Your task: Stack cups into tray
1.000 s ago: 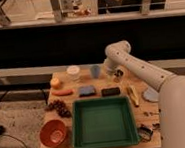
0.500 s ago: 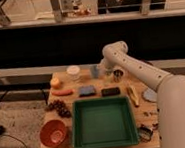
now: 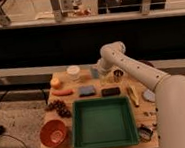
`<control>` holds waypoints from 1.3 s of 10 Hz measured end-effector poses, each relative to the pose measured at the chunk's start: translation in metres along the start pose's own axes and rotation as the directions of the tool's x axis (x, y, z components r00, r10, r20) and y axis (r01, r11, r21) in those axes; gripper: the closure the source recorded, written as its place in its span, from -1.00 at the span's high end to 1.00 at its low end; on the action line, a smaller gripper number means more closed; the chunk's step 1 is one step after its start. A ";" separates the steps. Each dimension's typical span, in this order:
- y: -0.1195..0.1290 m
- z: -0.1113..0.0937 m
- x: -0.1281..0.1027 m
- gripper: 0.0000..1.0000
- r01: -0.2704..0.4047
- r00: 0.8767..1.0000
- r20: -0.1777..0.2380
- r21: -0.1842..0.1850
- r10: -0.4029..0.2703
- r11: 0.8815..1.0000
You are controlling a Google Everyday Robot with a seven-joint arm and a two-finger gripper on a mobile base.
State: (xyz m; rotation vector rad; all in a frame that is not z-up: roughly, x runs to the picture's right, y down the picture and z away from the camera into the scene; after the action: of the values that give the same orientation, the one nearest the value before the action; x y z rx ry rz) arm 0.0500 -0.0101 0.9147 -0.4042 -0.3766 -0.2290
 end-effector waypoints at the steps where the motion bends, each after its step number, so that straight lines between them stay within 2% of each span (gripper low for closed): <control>1: 0.000 0.002 -0.002 0.60 0.005 1.000 0.006 0.000 -0.005 1.000; 5: -0.009 0.010 -0.010 0.60 0.028 0.999 0.021 0.013 -0.028 1.000; 9: -0.017 0.009 -0.001 0.60 0.018 1.000 0.008 0.037 -0.019 0.999; 13: -0.020 0.010 0.007 0.60 0.007 1.000 -0.003 0.044 -0.007 0.999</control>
State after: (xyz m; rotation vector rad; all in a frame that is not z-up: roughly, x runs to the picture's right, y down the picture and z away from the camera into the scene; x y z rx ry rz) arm 0.0469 -0.0246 0.9329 -0.3595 -0.3797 -0.2278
